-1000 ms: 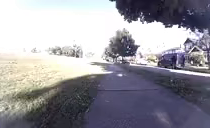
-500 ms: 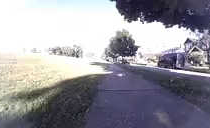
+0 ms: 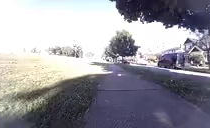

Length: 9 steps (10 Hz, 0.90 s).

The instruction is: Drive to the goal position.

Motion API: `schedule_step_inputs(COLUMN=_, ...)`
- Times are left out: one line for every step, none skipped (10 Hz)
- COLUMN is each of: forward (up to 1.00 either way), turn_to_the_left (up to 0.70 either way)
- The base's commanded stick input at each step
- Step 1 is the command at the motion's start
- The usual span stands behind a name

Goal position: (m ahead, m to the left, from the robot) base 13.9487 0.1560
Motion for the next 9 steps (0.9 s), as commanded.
schedule_step_inputs(forward=1.0, turn_to_the_left=0.0)
schedule_step_inputs(forward=0.98, turn_to_the_left=0.0)
schedule_step_inputs(forward=0.96, turn_to_the_left=0.0)
schedule_step_inputs(forward=0.94, turn_to_the_left=0.0)
schedule_step_inputs(forward=0.66, turn_to_the_left=0.0)
schedule_step_inputs(forward=0.33, turn_to_the_left=0.0)
schedule_step_inputs(forward=0.12, turn_to_the_left=0.0)
schedule_step_inputs(forward=0.08, turn_to_the_left=0.0)
schedule_step_inputs(forward=0.07, turn_to_the_left=0.0)
